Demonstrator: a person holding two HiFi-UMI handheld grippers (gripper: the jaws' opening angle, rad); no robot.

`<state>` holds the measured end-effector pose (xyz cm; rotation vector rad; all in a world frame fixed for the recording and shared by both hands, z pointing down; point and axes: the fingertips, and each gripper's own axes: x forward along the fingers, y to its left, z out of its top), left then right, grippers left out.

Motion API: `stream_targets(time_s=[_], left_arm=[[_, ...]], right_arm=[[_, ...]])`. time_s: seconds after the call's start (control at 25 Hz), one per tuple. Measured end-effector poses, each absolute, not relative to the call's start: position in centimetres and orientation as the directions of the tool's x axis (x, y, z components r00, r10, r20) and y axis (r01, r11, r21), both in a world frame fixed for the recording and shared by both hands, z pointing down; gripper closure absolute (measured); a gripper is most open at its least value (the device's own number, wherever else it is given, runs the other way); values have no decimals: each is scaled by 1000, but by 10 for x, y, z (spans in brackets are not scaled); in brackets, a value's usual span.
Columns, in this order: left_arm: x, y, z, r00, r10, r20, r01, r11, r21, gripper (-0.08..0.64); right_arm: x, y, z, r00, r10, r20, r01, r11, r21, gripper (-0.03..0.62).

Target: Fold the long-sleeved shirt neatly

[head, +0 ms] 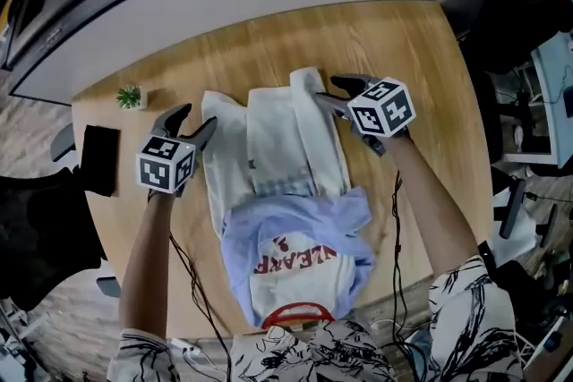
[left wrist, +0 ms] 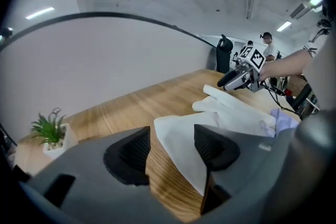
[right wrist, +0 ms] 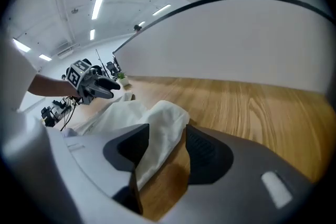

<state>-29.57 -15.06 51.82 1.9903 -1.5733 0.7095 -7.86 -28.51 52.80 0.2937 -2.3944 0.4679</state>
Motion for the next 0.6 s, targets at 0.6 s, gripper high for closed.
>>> stream_targets(time_s=[0.6], left_arm=[[-297,-176,557,202,-654,729,-969,-244,49,534]], right_arm=[[-94,-301,556,-697,-66,714,-329,914,-237,569]])
